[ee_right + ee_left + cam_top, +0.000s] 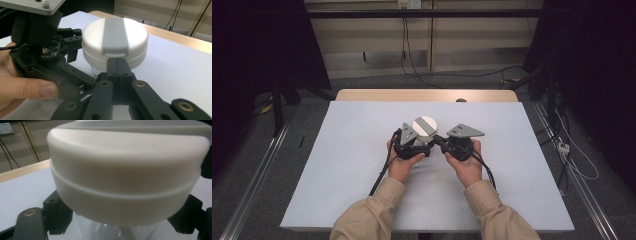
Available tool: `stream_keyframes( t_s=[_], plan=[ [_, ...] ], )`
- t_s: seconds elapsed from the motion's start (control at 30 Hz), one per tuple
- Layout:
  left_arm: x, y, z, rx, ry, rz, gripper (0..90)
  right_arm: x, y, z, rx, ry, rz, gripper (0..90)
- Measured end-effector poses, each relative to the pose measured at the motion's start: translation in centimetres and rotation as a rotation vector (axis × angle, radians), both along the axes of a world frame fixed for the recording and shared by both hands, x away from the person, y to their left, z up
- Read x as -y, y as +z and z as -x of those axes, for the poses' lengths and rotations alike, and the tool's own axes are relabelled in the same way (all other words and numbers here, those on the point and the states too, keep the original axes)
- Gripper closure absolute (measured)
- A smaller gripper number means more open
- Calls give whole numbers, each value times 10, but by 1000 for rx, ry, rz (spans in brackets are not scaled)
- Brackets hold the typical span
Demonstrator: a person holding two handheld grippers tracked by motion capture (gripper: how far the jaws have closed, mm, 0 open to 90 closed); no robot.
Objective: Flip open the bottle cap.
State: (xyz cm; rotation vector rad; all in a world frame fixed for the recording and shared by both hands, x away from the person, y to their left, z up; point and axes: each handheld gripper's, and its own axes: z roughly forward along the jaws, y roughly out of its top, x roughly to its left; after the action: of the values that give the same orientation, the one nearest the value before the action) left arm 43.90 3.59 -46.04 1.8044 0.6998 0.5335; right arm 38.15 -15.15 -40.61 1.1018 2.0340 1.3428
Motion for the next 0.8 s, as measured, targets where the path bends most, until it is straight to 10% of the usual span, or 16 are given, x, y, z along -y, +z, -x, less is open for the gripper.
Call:
stream_keyframes(
  t_s=[0.8],
  plan=[
    [1,0,0,0,3,-2,186,-9,27,-9,59,17,-5,900]
  ],
)
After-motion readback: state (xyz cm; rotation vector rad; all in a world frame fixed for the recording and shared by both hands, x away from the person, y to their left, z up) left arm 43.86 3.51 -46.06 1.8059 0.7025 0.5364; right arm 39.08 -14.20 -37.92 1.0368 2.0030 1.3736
